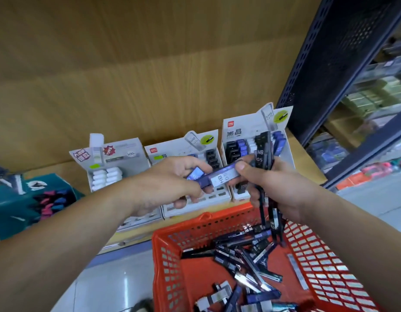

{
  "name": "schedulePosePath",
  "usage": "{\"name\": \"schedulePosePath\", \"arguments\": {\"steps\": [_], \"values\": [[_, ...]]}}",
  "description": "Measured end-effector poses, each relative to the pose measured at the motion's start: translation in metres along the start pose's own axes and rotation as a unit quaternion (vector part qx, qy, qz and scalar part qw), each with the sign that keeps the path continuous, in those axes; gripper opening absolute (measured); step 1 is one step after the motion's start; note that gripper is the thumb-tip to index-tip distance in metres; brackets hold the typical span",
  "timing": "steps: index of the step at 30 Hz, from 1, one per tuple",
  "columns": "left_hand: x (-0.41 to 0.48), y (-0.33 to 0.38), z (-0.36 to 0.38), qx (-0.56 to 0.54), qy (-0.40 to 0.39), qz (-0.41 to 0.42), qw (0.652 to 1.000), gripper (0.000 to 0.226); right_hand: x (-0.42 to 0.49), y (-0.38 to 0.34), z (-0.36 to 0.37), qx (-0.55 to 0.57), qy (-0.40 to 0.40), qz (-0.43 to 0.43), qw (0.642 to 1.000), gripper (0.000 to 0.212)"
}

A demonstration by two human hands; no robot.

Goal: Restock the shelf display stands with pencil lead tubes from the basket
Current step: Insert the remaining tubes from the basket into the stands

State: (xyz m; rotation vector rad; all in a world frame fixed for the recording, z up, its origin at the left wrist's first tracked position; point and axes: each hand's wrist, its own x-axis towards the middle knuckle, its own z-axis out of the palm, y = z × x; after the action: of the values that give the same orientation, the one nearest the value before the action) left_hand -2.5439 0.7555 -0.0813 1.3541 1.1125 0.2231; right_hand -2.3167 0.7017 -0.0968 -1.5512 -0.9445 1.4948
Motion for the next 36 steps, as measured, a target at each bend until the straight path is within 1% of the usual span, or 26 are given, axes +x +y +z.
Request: {"name": "schedulePosePath", "arguments": {"steps": [3,6,8,10,13,16,19,22,26,30,33,36], "values": [[0.008,0.001,0.003,-0.042,0.005,-0.004,0.999,0.032,0.008,0.006,-0.003,0.009,0.0,-0.002,1.0,0.015],[0.013,-0.002,0.004,-0.022,0.03,0.017,0.999,0.017,0.01,0.01,-0.005,0.022,-0.002,-0.003,1.0,0.012],[0.016,-0.004,0.005,-0.013,0.038,0.018,0.999,0.013,0.01,0.012,-0.007,0.021,0.0,-0.006,1.0,0.011],[0.017,-0.004,0.004,-0.039,0.05,0.015,0.998,0.008,0.008,0.012,-0.012,0.001,-0.002,-0.01,1.0,0.011],[0.017,-0.002,0.005,-0.074,0.084,0.013,0.994,0.013,0.002,0.013,-0.019,-0.031,-0.002,0.001,1.0,0.012],[0.022,0.003,0.013,-0.027,0.151,0.05,0.987,0.015,0.0,0.015,-0.028,-0.03,0.034,0.02,0.999,0.015],[0.03,0.016,0.026,0.073,0.197,0.098,0.973,0.01,0.0,0.021,-0.045,-0.041,0.113,0.027,0.992,0.015],[0.041,0.032,0.041,0.108,0.207,0.13,0.964,0.01,-0.002,0.025,-0.064,-0.025,0.175,0.029,0.984,0.014],[0.071,0.056,0.057,0.144,0.238,0.154,0.948,0.011,-0.005,0.032,-0.084,0.027,0.223,0.026,0.974,0.013],[0.108,0.077,0.08,0.207,0.221,0.166,0.939,0.014,-0.005,0.041,-0.104,0.079,0.277,-0.004,0.958,0.008],[0.136,0.082,0.095,0.221,0.219,0.176,0.934,0.012,-0.004,0.047,-0.117,0.106,0.304,-0.003,0.947,0.008],[0.161,0.082,0.107,0.269,0.231,0.183,0.917,0.01,-0.004,0.056,-0.126,0.106,0.323,-0.004,0.941,0.012]]}}
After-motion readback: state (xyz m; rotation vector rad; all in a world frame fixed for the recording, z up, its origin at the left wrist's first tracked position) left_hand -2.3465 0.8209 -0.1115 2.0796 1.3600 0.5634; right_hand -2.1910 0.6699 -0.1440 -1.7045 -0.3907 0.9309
